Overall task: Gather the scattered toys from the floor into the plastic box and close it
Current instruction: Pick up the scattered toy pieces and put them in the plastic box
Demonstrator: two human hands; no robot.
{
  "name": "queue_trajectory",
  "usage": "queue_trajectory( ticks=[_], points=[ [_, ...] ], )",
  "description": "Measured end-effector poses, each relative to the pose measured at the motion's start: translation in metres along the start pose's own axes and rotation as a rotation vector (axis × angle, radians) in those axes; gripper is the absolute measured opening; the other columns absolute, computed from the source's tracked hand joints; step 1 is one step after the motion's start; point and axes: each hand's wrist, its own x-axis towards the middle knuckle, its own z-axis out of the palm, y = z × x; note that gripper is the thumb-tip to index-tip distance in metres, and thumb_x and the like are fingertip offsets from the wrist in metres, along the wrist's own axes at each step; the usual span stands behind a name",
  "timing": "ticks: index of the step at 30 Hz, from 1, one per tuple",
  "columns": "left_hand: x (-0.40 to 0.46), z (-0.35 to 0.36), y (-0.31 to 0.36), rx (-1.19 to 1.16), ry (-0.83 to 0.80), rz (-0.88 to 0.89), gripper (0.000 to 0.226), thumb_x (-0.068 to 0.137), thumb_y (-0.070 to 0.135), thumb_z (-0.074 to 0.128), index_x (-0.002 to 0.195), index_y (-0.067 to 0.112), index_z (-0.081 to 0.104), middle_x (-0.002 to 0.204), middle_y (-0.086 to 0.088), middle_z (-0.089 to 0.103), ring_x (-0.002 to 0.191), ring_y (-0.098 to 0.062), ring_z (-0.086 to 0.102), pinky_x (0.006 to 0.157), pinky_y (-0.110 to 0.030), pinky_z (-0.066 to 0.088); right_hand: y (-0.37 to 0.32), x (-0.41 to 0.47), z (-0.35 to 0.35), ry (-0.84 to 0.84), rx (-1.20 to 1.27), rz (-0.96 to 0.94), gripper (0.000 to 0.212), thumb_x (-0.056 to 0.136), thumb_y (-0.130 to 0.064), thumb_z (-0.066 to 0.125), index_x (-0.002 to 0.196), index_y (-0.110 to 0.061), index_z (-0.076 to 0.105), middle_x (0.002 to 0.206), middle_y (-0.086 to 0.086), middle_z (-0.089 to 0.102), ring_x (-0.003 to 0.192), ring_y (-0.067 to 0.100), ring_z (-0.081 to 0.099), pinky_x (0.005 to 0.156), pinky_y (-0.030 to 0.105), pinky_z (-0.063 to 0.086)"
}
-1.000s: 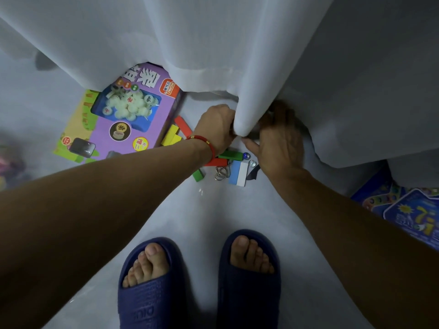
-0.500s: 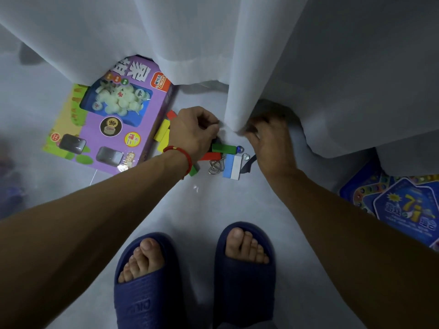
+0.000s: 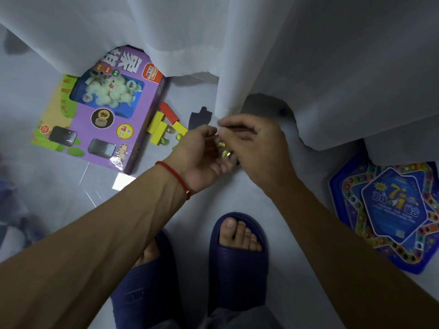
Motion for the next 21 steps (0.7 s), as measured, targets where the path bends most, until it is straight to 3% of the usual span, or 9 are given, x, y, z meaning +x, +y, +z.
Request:
queue_trajectory(
  ticks=[2, 5, 8, 12, 14, 17, 19, 21],
  points=[
    [0.004, -0.005, -0.002, -0.033, -0.081, -0.071, 0.038, 0.099, 0.020, 0.034, 0.087, 0.004, 0.066, 0.083, -0.010, 0.066, 0.072, -0.020, 0.062, 0.078, -0.032, 0.052, 0.003, -0.006, 0.003, 0.076, -0.174, -0.130, 0.016, 0.093, -0.022, 0.064, 0.103, -0.013, 0.074, 0.092, -0.001, 0.075, 0.083, 0.008, 0.071, 0.076, 0.029, 0.061],
    [0.011, -0.013, -0.005, -0.003, -0.005, -0.072, 0.040, 0.096, 0.019, 0.040, 0.066, 0.009, 0.064, 0.075, -0.007, 0.055, 0.063, -0.017, 0.053, 0.062, -0.024, 0.048, 0.034, 0.009, -0.013, 0.293, -0.407, -0.140, 0.022, 0.095, -0.019, 0.057, 0.110, -0.009, 0.070, 0.102, 0.007, 0.071, 0.092, 0.018, 0.066, 0.079, 0.035, 0.058],
    [0.009, -0.019, -0.005, 0.090, 0.022, -0.042, 0.031, 0.097, 0.020, 0.042, 0.078, 0.008, 0.064, 0.074, -0.008, 0.061, 0.065, -0.018, 0.057, 0.062, -0.024, 0.052, 0.079, 0.042, -0.036, 0.279, -0.756, -0.045, 0.038, 0.095, -0.011, 0.054, 0.132, -0.007, 0.059, 0.131, 0.017, 0.057, 0.124, 0.032, 0.052, 0.102, 0.045, 0.049],
    [0.006, -0.026, -0.004, 0.047, 0.031, -0.022, 0.031, 0.097, 0.020, 0.040, 0.094, 0.003, 0.066, 0.082, -0.011, 0.068, 0.076, -0.023, 0.066, 0.074, -0.029, 0.057, 0.113, 0.063, -0.043, 0.200, -0.899, -0.079, 0.030, 0.090, 0.002, 0.061, 0.120, -0.001, 0.064, 0.128, 0.021, 0.058, 0.122, 0.039, 0.052, 0.104, 0.044, 0.046],
    [0.003, -0.028, -0.006, 0.024, 0.050, -0.015, 0.032, 0.097, 0.020, 0.040, 0.097, 0.001, 0.066, 0.085, -0.013, 0.070, 0.078, -0.024, 0.069, 0.077, -0.030, 0.059, 0.113, 0.063, -0.040, 0.218, -0.839, -0.015, 0.024, 0.090, 0.005, 0.060, 0.113, 0.002, 0.066, 0.120, 0.022, 0.061, 0.114, 0.037, 0.057, 0.098, 0.037, 0.048],
    [0.001, -0.032, -0.012, 0.073, 0.055, -0.003, 0.032, 0.095, 0.021, 0.043, 0.102, 0.000, 0.067, 0.092, -0.015, 0.068, 0.087, -0.027, 0.067, 0.082, -0.033, 0.058, 0.089, 0.045, -0.028, 0.161, -0.639, 0.060, 0.023, 0.093, -0.008, 0.063, 0.114, -0.007, 0.070, 0.109, 0.013, 0.068, 0.099, 0.025, 0.065, 0.086, 0.032, 0.054],
    [-0.001, -0.032, -0.015, 0.090, 0.036, 0.002, 0.033, 0.096, 0.022, 0.043, 0.106, 0.001, 0.066, 0.098, -0.016, 0.066, 0.095, -0.029, 0.064, 0.086, -0.036, 0.057, 0.058, 0.021, -0.014, 0.037, -0.398, -0.004, 0.022, 0.090, -0.015, 0.069, 0.111, -0.013, 0.072, 0.099, 0.002, 0.070, 0.086, 0.012, 0.066, 0.075, 0.021, 0.055],
    [-0.003, -0.031, -0.015, 0.091, -0.004, 0.004, 0.033, 0.097, 0.022, 0.042, 0.101, 0.003, 0.068, 0.099, -0.014, 0.069, 0.091, -0.026, 0.067, 0.087, -0.037, 0.055, 0.034, -0.002, -0.003, -0.120, -0.267, -0.081, 0.025, 0.088, -0.020, 0.074, 0.112, -0.015, 0.072, 0.098, -0.004, 0.069, 0.084, 0.004, 0.064, 0.073, 0.012, 0.053]
  ],
)
